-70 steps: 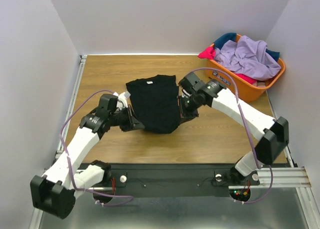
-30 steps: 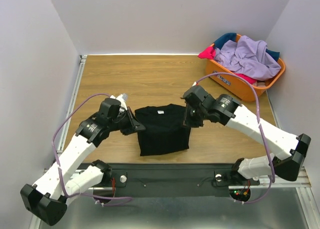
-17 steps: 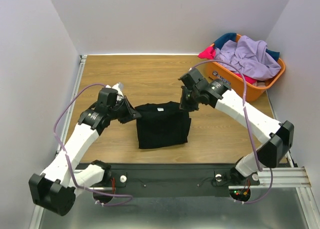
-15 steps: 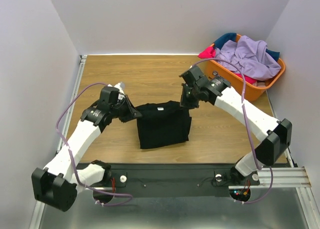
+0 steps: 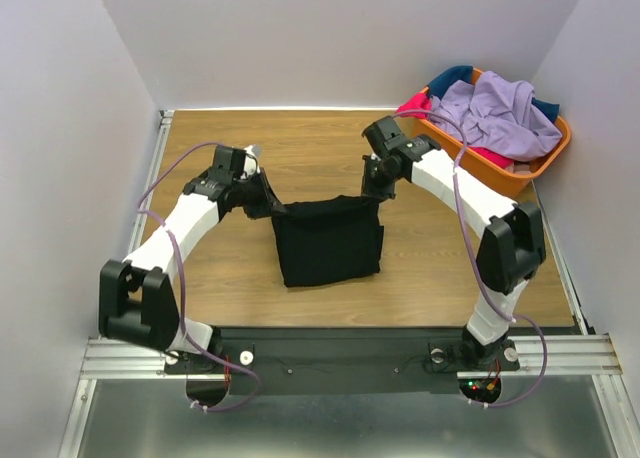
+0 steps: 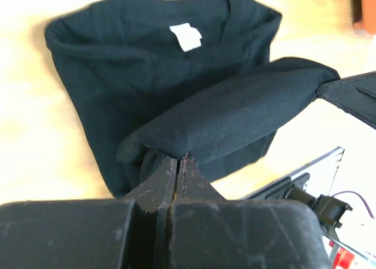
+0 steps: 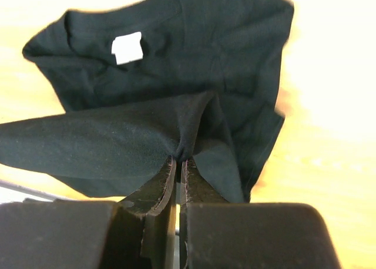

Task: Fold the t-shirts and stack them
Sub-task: Fold the tshirt

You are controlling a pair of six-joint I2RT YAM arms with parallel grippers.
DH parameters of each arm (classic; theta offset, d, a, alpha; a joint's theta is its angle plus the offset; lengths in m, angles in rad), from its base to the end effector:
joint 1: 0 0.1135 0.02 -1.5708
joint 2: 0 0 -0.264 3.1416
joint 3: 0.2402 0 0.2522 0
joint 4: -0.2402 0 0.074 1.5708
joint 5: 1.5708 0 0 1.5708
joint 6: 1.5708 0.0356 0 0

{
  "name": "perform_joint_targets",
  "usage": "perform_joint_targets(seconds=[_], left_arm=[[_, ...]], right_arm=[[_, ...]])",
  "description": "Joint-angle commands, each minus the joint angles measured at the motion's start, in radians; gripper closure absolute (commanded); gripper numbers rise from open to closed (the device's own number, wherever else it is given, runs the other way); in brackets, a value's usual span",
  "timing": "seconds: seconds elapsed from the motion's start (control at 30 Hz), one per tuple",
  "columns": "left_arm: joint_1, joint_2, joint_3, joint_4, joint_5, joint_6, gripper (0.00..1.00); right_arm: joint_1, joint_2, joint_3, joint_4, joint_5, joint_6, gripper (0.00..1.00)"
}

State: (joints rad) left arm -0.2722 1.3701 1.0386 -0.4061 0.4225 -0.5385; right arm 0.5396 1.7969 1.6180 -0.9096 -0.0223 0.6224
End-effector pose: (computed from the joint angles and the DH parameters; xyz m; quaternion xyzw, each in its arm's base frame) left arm 0.2824 -0.0940 0.2776 -0.0346 0.8975 -0.3322 0.2880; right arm 0.3271 0.1968 0.2891 0.0375 0.9703 0.1401 0.1937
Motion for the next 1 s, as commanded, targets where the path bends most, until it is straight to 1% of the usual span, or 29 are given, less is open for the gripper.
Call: perform_joint_targets(seconds=[0.0,0.1,0.3,0.33,0.37,0.4,0.43,0.47,0.5,0.53,0.6,0.63,0.7,0.83,0.87,0.9,0.93,0.97], left_arm=[[0.033,0.066,0.090,0.043,0.033,0.077,1.00],[0.047,0.142,0.141,0.044,0.047,0.097,1.00],[0.064,0.306,0.257,0.047,0.050,0.112,1.00],[0.067,0.326,0.303,0.046,0.047,0.110,0.90],[0.071,0.364,0.328,0.041,0.033,0.107,0.75],[0.073,0.382,0.357,0.035,0.019,0.106,0.60],[0.076,0.394,0.389,0.027,0.001,0.103,0.35],[0.077,0.415,0.464,0.001,-0.046,0.103,0.26],[0.079,0.431,0.539,-0.023,-0.069,0.104,0.15],[0.080,0.435,0.572,-0.033,-0.089,0.107,0.10],[0.083,0.442,0.621,-0.042,-0.125,0.107,0.06],[0.088,0.442,0.647,-0.043,-0.131,0.104,0.06],[0.090,0.437,0.643,-0.037,-0.137,0.103,0.05],[0.090,0.391,0.516,0.009,-0.125,0.078,0.05],[0.088,0.358,0.439,0.038,-0.119,0.066,0.05],[0.088,0.339,0.399,0.053,-0.119,0.066,0.05],[0.088,0.321,0.361,0.067,-0.114,0.052,0.06],[0.088,0.279,0.288,0.093,-0.107,0.048,0.08]], right_arm=[[-0.053,0.057,0.091,0.047,-0.030,-0.065,1.00],[-0.084,0.110,0.150,0.049,-0.047,-0.093,1.00],[-0.133,0.291,0.311,0.049,-0.080,-0.139,1.00],[-0.141,0.311,0.330,0.048,-0.087,-0.141,0.99],[-0.161,0.346,0.351,0.048,-0.103,-0.144,0.94],[-0.170,0.358,0.370,0.049,-0.113,-0.145,0.86],[-0.179,0.366,0.413,0.048,-0.122,-0.147,0.61],[-0.196,0.371,0.430,0.048,-0.128,-0.148,0.48],[-0.204,0.372,0.468,0.046,-0.128,-0.150,0.33],[-0.214,0.371,0.486,0.046,-0.122,-0.154,0.30],[-0.222,0.352,0.514,0.044,-0.108,-0.173,0.26],[-0.224,0.345,0.525,0.043,-0.102,-0.181,0.22],[-0.225,0.328,0.516,0.041,-0.093,-0.208,0.20],[-0.224,0.276,0.410,0.043,-0.122,-0.234,0.20],[-0.224,0.253,0.360,0.043,-0.137,-0.246,0.20],[-0.222,0.243,0.330,0.043,-0.142,-0.254,0.21],[-0.224,0.231,0.309,0.044,-0.145,-0.259,0.23],[-0.224,0.210,0.286,0.044,-0.149,-0.268,0.24]])
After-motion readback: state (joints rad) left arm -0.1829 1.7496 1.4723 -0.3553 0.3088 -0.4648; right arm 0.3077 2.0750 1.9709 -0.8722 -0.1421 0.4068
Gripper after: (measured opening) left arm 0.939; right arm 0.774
